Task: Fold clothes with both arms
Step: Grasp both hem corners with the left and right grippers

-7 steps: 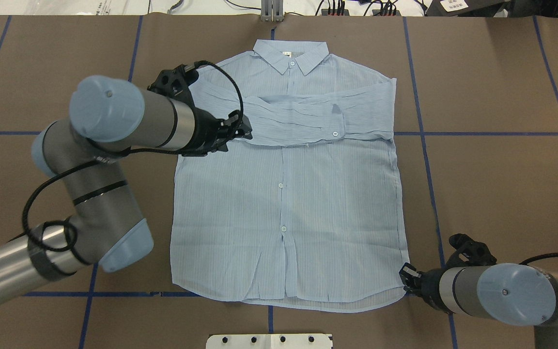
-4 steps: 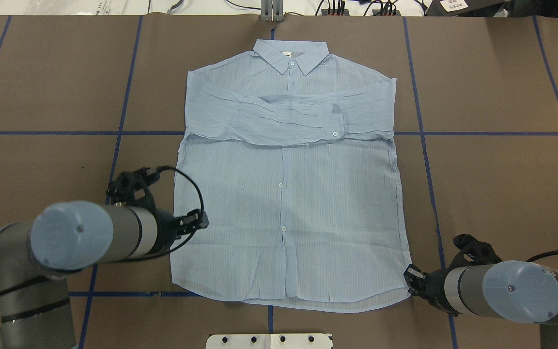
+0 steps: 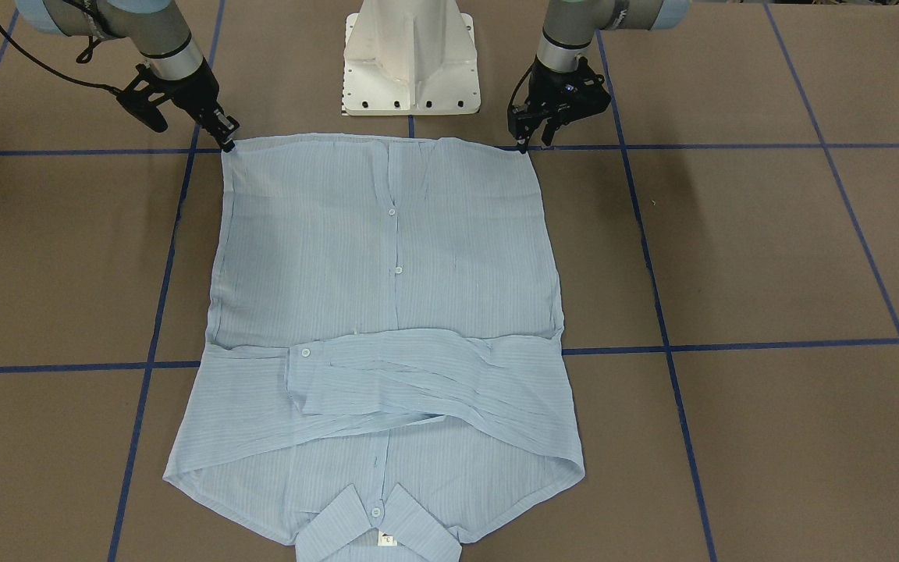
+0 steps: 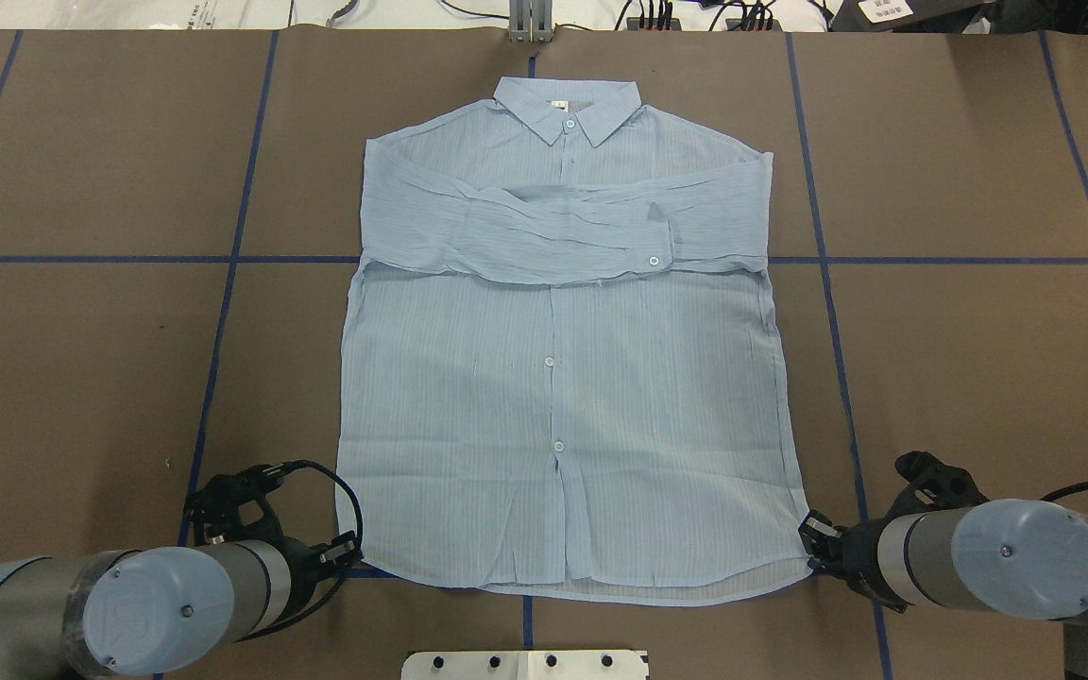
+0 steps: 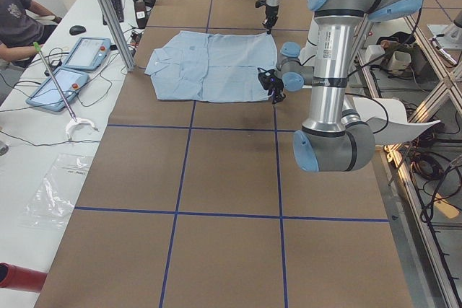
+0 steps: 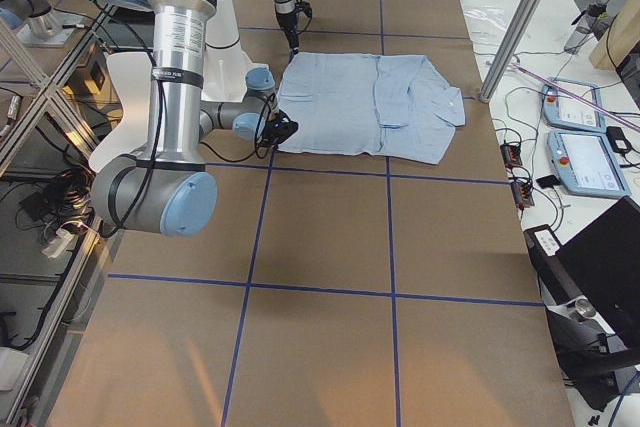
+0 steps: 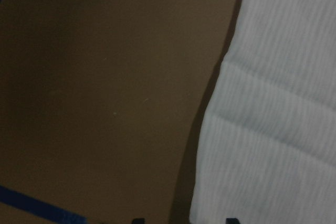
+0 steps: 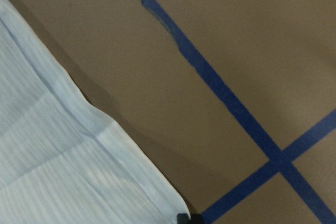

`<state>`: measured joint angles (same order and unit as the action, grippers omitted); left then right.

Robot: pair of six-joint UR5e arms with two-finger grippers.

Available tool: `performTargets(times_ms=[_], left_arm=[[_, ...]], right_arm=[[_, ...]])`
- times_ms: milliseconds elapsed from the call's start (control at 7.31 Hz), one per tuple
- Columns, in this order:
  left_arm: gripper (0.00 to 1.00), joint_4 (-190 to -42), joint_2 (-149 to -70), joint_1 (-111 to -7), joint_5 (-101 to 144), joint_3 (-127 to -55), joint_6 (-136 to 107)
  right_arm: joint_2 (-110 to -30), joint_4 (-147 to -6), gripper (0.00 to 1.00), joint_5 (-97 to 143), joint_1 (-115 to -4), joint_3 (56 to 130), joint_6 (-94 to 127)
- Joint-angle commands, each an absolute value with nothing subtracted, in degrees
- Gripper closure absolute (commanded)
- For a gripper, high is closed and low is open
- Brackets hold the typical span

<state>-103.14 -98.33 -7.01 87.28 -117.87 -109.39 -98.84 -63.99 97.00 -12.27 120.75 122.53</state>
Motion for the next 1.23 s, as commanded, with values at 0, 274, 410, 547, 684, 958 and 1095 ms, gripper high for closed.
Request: performTargets(times_ms=[0, 274, 410, 547, 684, 958, 1095], left_arm=[[0.47, -102.13, -100.27, -6.24, 87.27, -117.6, -109.95], [0.51, -102.13, -101.24, -6.76, 87.19, -117.51, -109.78], [0.53, -102.04, -101.34, -7.29, 87.1, -117.42, -109.34], [0.54, -102.04, -101.34, -7.99, 87.01, -117.33, -109.16], [0.54, -102.04, -101.42, -8.0, 86.05, -116.81, -109.07], [0.55, -102.13, -101.69, -8.0, 85.87, -116.02, -108.28], [0.58, -102.13, -102.12, -8.09, 85.96, -115.58, -108.28]], right_arm=[[-98.88, -63.98, 1.0, 97.03, -12.48, 120.67, 122.52], [-99.14, -63.98, 1.0, 96.94, -12.74, 120.76, 122.52], [-99.23, -63.98, 1.0, 96.94, -12.92, 120.85, 122.52], [-99.23, -63.98, 1.0, 96.94, -12.92, 120.85, 122.61], [-99.32, -63.98, 1.0, 96.86, -12.92, 120.85, 122.61], [-99.23, -63.98, 1.0, 96.86, -12.92, 120.94, 122.52], [-99.23, -63.98, 1.0, 96.86, -12.92, 120.85, 122.61]])
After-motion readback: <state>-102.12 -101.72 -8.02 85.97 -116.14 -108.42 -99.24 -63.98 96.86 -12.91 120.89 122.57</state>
